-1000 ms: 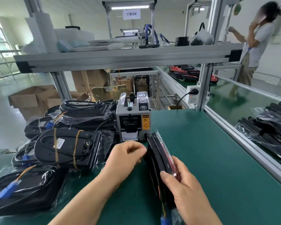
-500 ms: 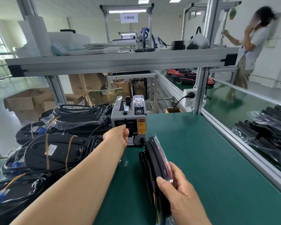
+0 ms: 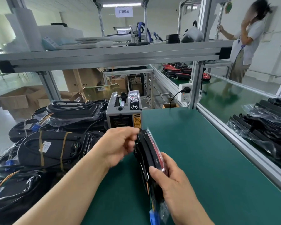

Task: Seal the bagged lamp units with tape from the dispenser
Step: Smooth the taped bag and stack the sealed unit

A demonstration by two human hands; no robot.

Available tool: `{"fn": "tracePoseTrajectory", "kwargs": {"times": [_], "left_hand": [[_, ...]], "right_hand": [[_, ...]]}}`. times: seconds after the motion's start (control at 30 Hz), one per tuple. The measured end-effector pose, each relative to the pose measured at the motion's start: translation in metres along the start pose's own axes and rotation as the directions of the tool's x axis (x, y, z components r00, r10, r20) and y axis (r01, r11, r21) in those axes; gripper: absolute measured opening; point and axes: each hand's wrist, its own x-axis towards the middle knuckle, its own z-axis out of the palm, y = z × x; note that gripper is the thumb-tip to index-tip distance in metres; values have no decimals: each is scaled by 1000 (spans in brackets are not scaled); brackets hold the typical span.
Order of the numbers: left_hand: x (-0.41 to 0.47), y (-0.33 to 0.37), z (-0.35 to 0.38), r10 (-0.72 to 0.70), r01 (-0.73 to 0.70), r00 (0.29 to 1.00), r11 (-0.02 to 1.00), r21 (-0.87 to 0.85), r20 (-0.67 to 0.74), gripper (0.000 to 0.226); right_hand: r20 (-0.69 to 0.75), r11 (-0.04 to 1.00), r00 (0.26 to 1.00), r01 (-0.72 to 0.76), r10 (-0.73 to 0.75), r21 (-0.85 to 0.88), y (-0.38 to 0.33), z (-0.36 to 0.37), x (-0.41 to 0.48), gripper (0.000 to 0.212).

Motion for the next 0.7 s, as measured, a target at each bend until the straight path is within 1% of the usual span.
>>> {"fn": "tracePoseTrajectory", "kwargs": {"times": [0.03,0.07,0.1,0.13,0.2,0.3,0.37,0.43,0.5,0.63,0.7], "left_hand": [[-16,0,3,-19,7,992,995,95,122,30],[-30,-1,7,-43,4,977,983,184,208,29],[-39,-2,11,-62,-2,967,968,251,247,25],[-45,-2,14,-71,-6,966,955,296,249,21],[-50,-3,19,-69,-7,977,937,351,203,16],[-49,-5,23,-54,-7,987,926,376,153,16],[-47,-5,24,-40,-18,989,920,392,140,19],[-46,-4,25,-29,-30,990,911,411,138,23],[-43,-4,26,-23,-44,989,897,440,147,24],[-39,-4,24,-7,-70,987,874,481,158,10],[-38,-5,23,2,-77,988,870,488,152,8]], "right_hand": [[-1,1000,1000,0,0,4,-1,2,1,61],[-4,1000,1000,7,-7,3,-1,3,3,60],[-9,1000,1000,14,-14,-4,-1,3,4,55],[-8,1000,1000,16,-16,-8,0,4,4,52],[-3,1000,1000,17,-17,-8,1,4,5,54],[-6,1000,1000,13,-13,9,2,5,5,61],[-4,1000,1000,15,-15,16,2,5,5,57],[-4,1000,1000,17,-17,14,3,4,6,51],[-5,1000,1000,15,-15,19,5,3,7,53],[-2,1000,1000,13,-13,24,5,4,7,61],[-1,1000,1000,20,-20,11,5,4,7,57]]}}
